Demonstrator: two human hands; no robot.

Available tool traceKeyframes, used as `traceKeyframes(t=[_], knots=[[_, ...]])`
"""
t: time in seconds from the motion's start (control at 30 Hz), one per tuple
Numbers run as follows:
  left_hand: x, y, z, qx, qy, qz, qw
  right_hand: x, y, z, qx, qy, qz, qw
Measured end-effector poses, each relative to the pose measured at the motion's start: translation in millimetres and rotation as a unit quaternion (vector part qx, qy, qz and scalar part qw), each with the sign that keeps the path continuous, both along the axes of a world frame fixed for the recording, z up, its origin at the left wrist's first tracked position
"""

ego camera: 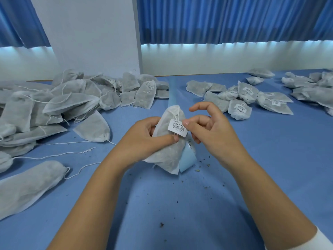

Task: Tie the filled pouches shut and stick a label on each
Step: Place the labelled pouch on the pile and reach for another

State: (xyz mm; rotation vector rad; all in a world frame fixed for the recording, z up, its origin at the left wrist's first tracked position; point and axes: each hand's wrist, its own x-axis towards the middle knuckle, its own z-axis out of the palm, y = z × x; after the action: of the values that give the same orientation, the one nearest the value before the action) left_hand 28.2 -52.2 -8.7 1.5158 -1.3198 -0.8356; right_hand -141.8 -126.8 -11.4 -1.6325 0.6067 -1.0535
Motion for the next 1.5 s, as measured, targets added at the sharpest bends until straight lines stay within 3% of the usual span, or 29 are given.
traceKeyframes(t=[0.3,0.47,0.63,0.7,0.87,1.0,1.3,1.5], knots=[[-3,1,-1,-0.007,-0.007,0.000,1.000,3,1,-5,-0.070,0.049,-0.081,0.993],[-12,-2,-1,-0.038,0.008,0.047,0.998,7,2,-9,-0.090,0.036,-0.108,0.989],[-17,-4,-2,-0.079,0.028,0.087,0.993,8,6,-10,-0.122,0.037,-0.215,0.968],[-19,-5,-1,-0.085,0.057,0.084,0.991,6,5,-8,-0.093,0.033,-0.239,0.966],[-20,-5,-1,-0.081,0.114,0.068,0.988,3,0,-2,0.147,0.043,-0.063,0.986],[-18,-7,-1,-0.059,0.142,0.078,0.985,3,-1,-2,0.121,0.019,-0.061,0.991],[-18,-12,-5,-0.105,0.151,0.115,0.976,6,3,-1,0.094,0.014,-0.022,0.995],[-15,-23,-14,-0.106,0.219,0.234,0.941,3,3,-1,0.085,0.071,0.003,0.994]])
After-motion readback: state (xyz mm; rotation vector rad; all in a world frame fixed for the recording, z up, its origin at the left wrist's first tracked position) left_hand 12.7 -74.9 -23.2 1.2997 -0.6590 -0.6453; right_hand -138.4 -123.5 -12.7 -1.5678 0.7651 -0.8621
